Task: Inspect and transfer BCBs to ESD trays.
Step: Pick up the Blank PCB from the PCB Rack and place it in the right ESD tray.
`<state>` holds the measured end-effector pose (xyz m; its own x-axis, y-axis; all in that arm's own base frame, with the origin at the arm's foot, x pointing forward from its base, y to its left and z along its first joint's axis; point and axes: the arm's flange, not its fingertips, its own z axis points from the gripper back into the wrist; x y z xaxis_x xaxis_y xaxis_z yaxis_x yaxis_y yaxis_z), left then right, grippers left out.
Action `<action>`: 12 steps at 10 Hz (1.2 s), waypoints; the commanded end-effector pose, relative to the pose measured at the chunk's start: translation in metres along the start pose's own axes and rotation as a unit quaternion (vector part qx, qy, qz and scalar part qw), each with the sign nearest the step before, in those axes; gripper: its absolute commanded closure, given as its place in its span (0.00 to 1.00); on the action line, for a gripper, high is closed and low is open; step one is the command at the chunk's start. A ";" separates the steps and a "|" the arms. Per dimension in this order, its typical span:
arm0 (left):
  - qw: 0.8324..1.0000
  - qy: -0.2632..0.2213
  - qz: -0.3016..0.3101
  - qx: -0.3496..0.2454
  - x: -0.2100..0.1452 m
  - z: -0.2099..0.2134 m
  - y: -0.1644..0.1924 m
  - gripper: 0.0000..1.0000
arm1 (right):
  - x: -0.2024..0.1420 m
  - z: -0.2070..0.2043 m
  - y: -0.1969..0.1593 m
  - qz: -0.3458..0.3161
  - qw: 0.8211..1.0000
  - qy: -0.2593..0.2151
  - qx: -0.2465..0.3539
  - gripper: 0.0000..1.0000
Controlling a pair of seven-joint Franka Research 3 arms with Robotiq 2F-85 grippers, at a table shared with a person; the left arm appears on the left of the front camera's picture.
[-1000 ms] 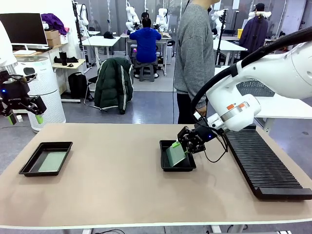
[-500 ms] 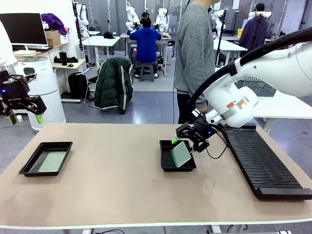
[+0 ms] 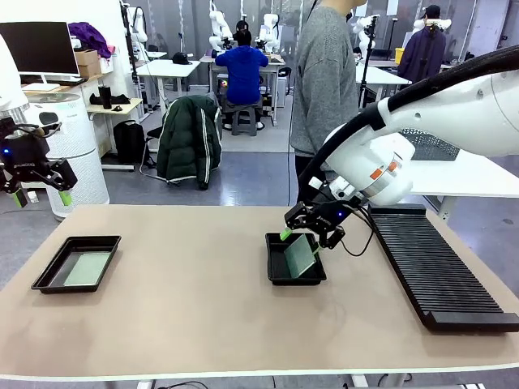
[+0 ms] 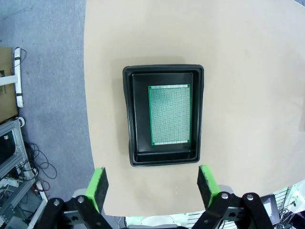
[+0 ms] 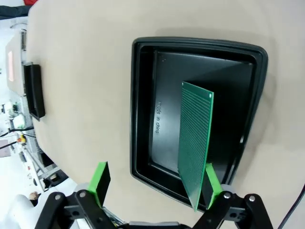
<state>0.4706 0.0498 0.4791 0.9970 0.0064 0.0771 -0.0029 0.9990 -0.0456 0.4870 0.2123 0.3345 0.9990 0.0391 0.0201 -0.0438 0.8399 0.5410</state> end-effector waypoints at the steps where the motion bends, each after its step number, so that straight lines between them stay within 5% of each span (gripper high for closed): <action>1: 1.000 -0.004 0.000 0.001 0.000 -0.002 0.000 0.00 | 0.003 0.004 0.026 -0.003 0.998 -0.001 -0.066 0.00; 6: 1.000 -0.004 0.000 0.001 0.000 -0.002 0.000 0.00 | 0.002 0.012 0.053 -0.006 0.987 0.001 -0.158 0.00; 12: 1.000 -0.004 0.000 0.001 0.000 -0.002 0.000 0.00 | 0.002 0.015 0.049 0.001 0.988 -0.003 -0.156 0.00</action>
<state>0.4706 0.0498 0.4791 0.9970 0.0064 0.0770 -0.0029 0.9990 -0.0456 0.4867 0.2451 0.3755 0.9990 0.0367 0.0264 -0.0422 0.9659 0.2554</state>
